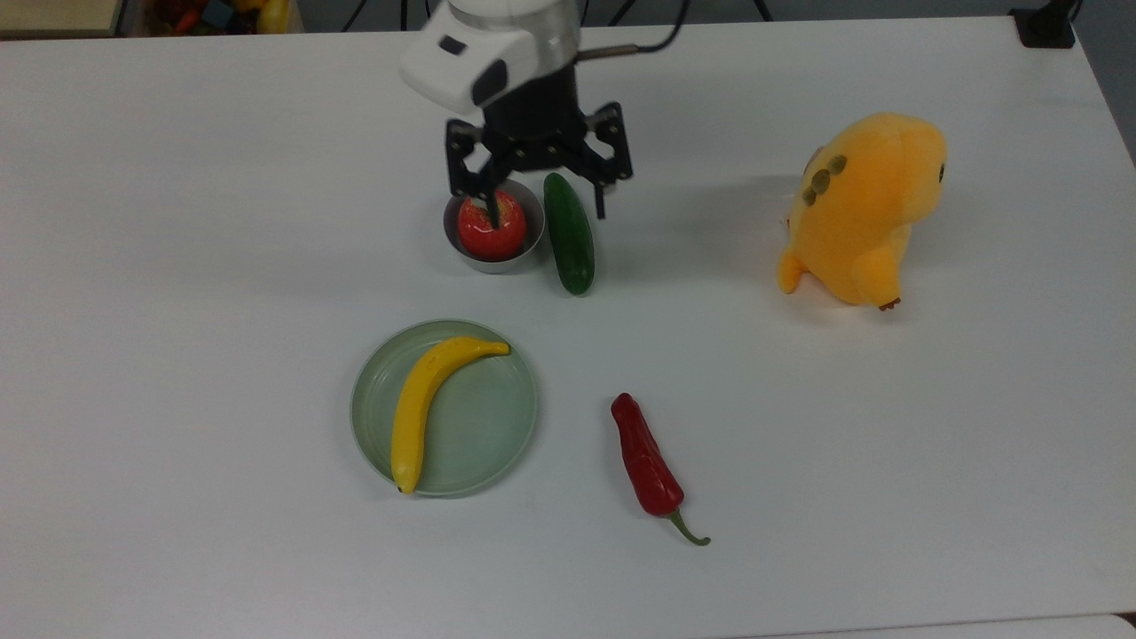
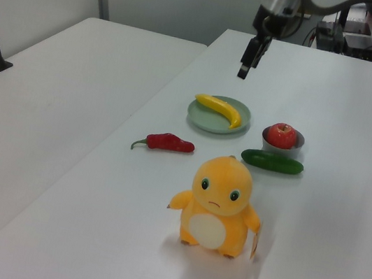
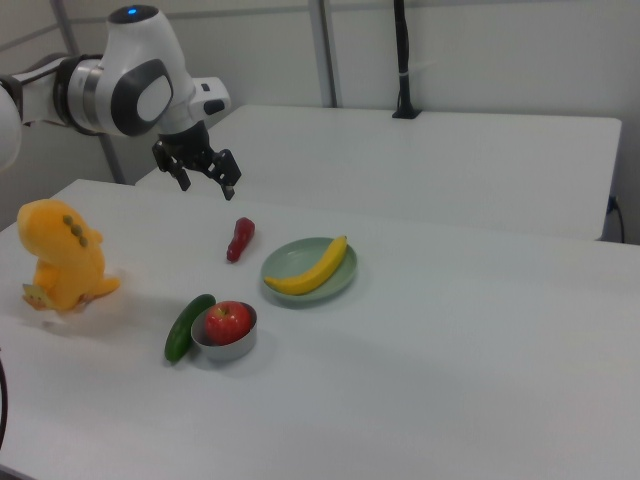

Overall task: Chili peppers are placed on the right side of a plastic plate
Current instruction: 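Move the open gripper over the red chili pepper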

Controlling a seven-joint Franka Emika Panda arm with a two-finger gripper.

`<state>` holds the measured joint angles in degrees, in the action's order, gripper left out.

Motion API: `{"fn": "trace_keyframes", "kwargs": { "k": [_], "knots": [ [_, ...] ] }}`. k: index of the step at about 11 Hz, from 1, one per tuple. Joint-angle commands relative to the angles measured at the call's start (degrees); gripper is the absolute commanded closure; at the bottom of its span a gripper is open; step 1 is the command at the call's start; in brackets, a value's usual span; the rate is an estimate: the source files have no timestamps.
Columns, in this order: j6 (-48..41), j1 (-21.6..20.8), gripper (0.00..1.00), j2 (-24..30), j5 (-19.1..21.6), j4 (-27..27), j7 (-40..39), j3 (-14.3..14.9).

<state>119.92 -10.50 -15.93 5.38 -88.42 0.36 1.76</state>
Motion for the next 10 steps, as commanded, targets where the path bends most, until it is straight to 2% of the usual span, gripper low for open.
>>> {"fn": "trace_keyframes", "kwargs": {
  "k": [1, 3, 7, 10],
  "knots": [
    [7.85, -1.89, 0.0, -4.8, -0.11, 1.32, 1.31, 0.08],
    [14.17, -2.76, 0.0, -8.66, -0.55, 1.58, 3.22, 0.08],
    [25.77, -3.21, 0.0, -15.61, -4.41, 1.85, 6.75, -0.09],
    [30.27, -4.0, 0.0, -21.93, -7.39, 5.88, 11.66, -0.18]
  ]
}}
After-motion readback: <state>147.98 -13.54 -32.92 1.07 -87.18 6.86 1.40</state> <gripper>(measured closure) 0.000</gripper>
